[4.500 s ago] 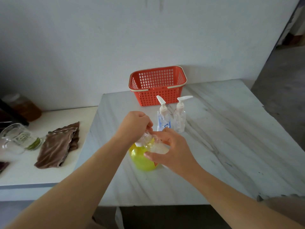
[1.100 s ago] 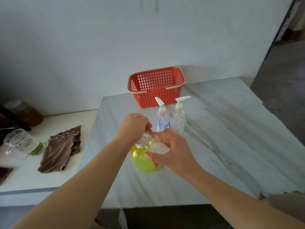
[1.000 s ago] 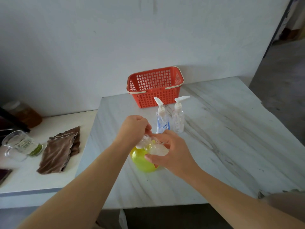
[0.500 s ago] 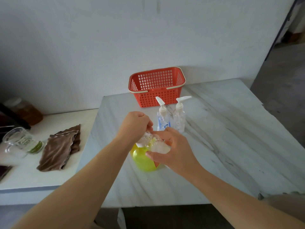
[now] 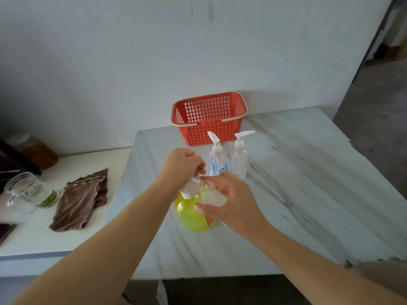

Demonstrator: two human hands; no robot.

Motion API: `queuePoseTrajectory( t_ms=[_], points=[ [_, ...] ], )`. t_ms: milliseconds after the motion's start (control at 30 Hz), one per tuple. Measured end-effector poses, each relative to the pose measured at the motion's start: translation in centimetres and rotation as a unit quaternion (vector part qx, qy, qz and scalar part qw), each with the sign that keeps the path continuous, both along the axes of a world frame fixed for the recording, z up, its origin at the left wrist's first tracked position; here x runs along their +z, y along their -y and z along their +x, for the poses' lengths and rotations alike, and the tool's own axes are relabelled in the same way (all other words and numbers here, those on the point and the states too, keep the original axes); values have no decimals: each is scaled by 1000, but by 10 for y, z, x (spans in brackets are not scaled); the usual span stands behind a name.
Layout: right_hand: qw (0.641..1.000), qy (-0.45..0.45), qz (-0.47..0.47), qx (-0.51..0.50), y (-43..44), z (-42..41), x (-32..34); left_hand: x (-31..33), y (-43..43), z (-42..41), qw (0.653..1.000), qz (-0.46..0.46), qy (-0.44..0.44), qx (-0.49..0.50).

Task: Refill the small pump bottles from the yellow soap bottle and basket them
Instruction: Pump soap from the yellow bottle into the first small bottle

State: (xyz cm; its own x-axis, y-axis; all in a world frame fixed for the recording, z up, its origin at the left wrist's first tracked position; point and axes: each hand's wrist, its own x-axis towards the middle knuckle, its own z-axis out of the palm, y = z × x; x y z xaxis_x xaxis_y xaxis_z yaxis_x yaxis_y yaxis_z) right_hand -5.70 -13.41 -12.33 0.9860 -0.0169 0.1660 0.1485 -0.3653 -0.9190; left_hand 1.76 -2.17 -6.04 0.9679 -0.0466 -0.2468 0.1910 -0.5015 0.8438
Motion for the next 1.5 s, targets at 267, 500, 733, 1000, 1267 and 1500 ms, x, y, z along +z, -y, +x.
queuePoseTrajectory(
  t_ms=[267,500,733,1000,1267,1500],
  points=[
    [1000,-6,8,5,1,-3,-3,-9,-1,-3,1000,1,-10,10],
    [1000,-11,9,-1,0,-3,-5,-8,1,-5,1000,-1,-10,21],
    [1000,14,0,-1,2,-3,5,3,0,-4,1000,-7,-21,9],
    [1000,1,4,2,2,-3,0,-6,1,-2,1000,9,-16,18],
    [1000,3,10,5,1,-4,0,-5,0,-4,999,20,-29,16],
    [1000,7,-1,6,0,0,2,4,0,0,999,10,-38,0]
  ],
)
